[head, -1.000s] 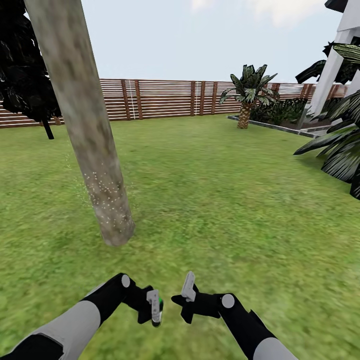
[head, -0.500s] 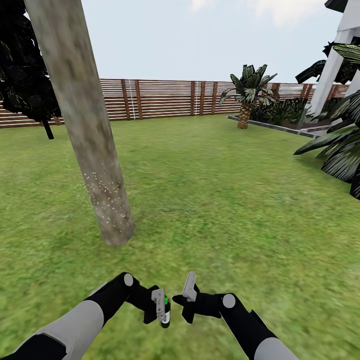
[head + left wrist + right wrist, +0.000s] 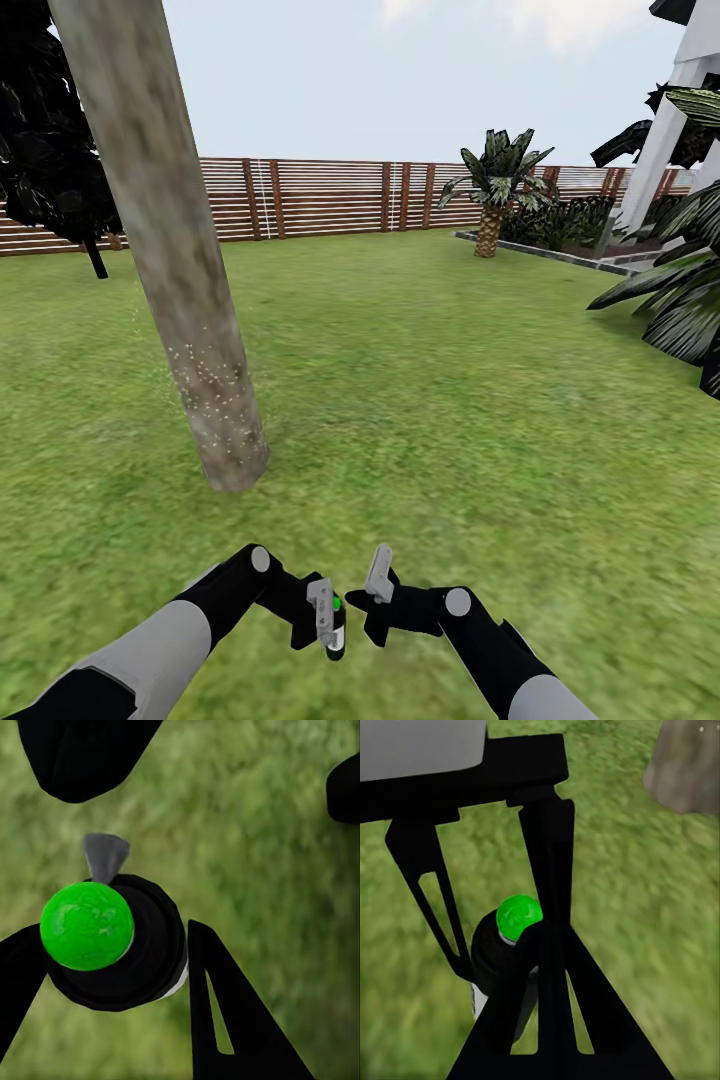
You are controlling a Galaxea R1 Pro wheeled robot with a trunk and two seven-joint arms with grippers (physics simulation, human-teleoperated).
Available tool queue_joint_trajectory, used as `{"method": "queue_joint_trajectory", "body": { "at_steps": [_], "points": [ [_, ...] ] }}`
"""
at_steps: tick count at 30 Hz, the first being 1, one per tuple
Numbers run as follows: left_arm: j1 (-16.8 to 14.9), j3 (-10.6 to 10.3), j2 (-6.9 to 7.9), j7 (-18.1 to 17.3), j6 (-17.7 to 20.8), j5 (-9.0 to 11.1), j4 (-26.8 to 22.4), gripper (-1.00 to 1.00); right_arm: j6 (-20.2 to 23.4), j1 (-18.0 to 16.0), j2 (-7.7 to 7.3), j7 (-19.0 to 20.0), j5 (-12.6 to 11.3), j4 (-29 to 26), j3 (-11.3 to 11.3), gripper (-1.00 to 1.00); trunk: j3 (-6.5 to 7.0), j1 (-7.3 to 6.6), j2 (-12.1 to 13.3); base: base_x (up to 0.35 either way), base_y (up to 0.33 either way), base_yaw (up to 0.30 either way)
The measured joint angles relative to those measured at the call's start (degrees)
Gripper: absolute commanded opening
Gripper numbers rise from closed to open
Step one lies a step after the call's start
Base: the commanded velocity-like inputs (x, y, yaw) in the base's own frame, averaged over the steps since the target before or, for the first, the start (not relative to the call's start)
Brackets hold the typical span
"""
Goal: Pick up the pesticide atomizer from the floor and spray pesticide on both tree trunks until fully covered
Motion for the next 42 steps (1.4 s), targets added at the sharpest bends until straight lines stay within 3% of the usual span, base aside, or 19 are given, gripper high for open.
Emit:
{"method": "queue_joint_trajectory", "body": {
  "at_steps": [6,9,12,24,34,38,39,40,42],
  "points": [
    [0.0,0.0,-0.1,-0.1,-1.4,0.1,0.0,-1.0,0.0,0.0,0.0,0.0,0.0,0.0,0.0,-1.0,0.0,0.0,0.0,0.0,0.0,0.0],
    [0.0,-0.1,-0.09,-0.2,-1.7,2.9,0.0,-1.0,0.0,0.0,0.0,0.0,0.0,0.0,0.0,-1.0,0.0,0.0,0.0,0.0,0.0,0.0],
    [0.0,-0.2,-0.09,-0.2,-1.8,3.7,0.0,-1.0,0.0,0.0,0.0,0.0,0.0,0.0,0.0,-1.0,0.0,0.0,0.0,0.0,0.0,0.0],
    [-0.1,-0.6,0.54,-0.1,-1.4,3.1,0.6,-1.0,0.0,0.0,-0.03,0.0,0.0,0.7,0.0,-1.0,0.0,0.0,0.0,0.0,0.0,0.0],
    [0.0,-1.0,9.96,0.2,-0.7,-1.6,1.8,-1.0,0.0,0.0,-0.08,0.0,0.0,0.7,0.0,-1.0,0.0,0.0,0.0,0.0,0.0,0.0],
    [0.1,-1.1,15.02,0.2,-0.8,-2.2,5.1,-1.0,-0.1,0.0,-0.75,0.0,0.0,0.7,0.1,-1.0,0.0,0.0,0.0,0.0,0.0,0.0],
    [0.1,-1.1,16.11,0.2,-0.9,-2.3,5.3,-1.0,-0.1,0.0,-0.92,0.0,0.0,0.7,0.1,1.0,0.0,0.0,0.0,0.0,0.0,0.0],
    [0.1,-1.0,17.57,0.1,-0.8,-2.3,5.4,-1.0,-0.2,0.0,-1.59,0.0,0.0,0.7,0.0,1.0,0.0,0.0,0.0,0.0,0.0,0.0],
    [0.1,-0.9,18.99,0.3,-0.7,-2.1,5.5,-1.0,-0.2,0.0,-2.25,0.0,-0.1,0.7,-0.1,1.0,0.0,0.0,0.0,0.0,0.0,0.0]
  ]
}}
